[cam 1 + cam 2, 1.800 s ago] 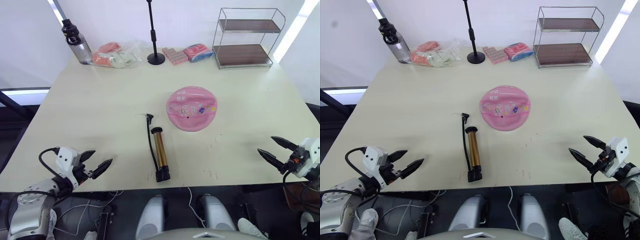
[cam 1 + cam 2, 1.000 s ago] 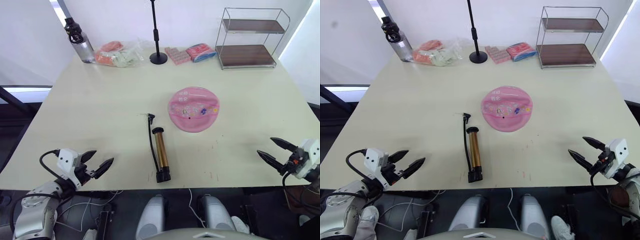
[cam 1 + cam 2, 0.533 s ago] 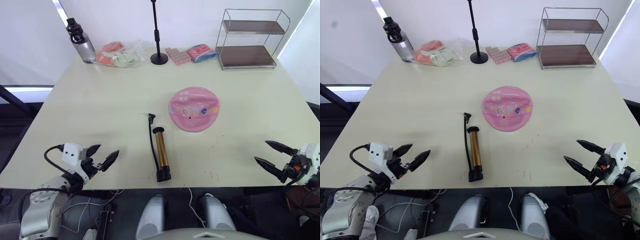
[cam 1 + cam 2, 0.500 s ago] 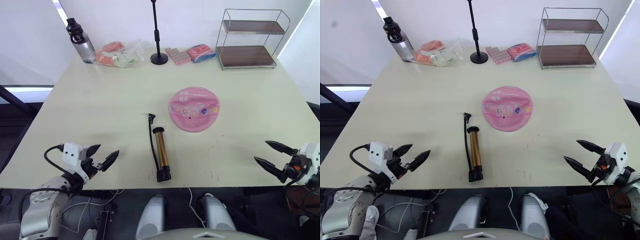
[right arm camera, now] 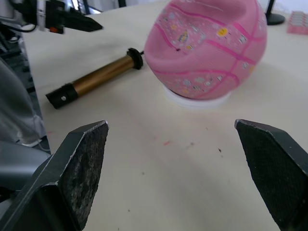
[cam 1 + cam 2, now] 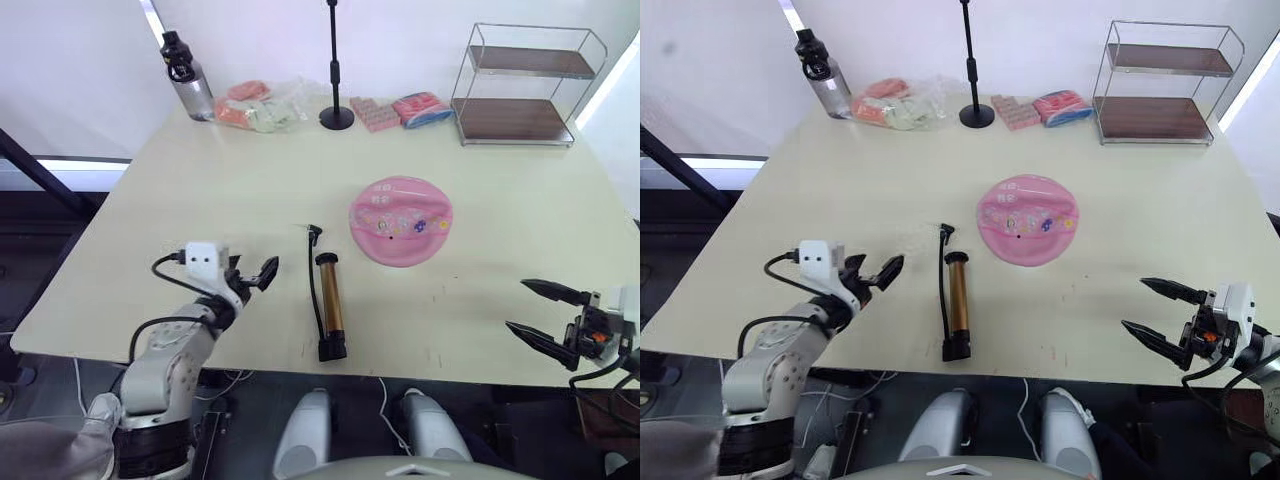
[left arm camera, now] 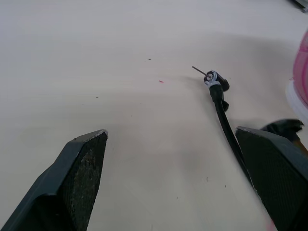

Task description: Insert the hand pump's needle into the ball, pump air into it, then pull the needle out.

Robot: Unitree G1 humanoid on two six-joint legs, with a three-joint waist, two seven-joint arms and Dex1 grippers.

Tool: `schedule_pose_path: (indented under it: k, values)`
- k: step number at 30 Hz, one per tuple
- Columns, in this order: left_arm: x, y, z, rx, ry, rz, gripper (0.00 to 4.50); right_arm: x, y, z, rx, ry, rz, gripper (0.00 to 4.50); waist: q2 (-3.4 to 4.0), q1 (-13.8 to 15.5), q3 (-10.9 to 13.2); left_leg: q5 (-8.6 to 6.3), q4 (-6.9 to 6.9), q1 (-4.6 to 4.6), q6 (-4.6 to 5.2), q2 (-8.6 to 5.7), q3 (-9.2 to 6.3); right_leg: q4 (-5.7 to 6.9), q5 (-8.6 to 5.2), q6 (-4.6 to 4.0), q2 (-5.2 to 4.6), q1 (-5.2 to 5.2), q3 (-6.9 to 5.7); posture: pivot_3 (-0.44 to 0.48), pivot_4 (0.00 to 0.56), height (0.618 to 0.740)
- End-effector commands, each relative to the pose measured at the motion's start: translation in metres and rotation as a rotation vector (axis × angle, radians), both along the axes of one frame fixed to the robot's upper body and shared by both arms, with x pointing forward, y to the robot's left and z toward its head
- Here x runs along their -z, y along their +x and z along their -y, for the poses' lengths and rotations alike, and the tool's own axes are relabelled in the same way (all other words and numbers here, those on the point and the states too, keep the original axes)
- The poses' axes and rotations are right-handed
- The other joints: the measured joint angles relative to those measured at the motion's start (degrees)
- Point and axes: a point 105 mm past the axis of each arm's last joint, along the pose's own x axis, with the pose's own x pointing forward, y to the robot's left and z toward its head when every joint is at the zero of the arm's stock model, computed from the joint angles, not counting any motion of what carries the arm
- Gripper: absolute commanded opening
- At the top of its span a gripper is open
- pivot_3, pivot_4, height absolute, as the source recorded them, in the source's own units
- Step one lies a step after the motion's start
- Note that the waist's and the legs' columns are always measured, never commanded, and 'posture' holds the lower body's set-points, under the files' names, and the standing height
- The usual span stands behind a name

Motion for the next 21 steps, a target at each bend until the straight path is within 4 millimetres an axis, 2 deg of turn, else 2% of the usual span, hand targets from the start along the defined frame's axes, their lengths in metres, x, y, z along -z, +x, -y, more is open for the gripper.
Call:
schedule_pose_path:
  k: [1, 11, 21]
  values:
    - [-0.004, 0.012, 0.012, -0.033, 0.02, 0.013, 4.5, -0.012, -0.003, 0.0, -0.045, 0.011, 0.056, 4.41, 0.0, -0.03, 0.0, 0.0, 0.01, 0.0, 0.0, -0.04, 0.02, 0.02, -0.02, 0.05, -0.08, 0.0, 0.04, 0.0, 0.15, 0.74]
    - [0.006, 0.033, 0.039, -0.027, 0.022, -0.026, 4.5, -0.019, -0.001, -0.009, -0.103, 0.017, 0.085, 4.41, -0.01, -0.2, 0.01, 0.02, 0.11, 0.18, -0.01, -0.21, 0.13, 0.2, -0.03, 0.11, -0.07, -0.01, 0.29, 0.0, 0.15, 0.74]
    - [0.027, 0.044, 0.058, -0.009, 0.106, -0.116, 4.5, -0.029, 0.001, -0.016, -0.114, 0.025, 0.111, 4.41, -0.01, -0.06, 0.0, 0.03, 0.11, 0.2, -0.02, -0.24, 0.15, 0.2, -0.02, 0.15, -0.1, -0.03, 0.43, 0.0, 0.15, 0.74]
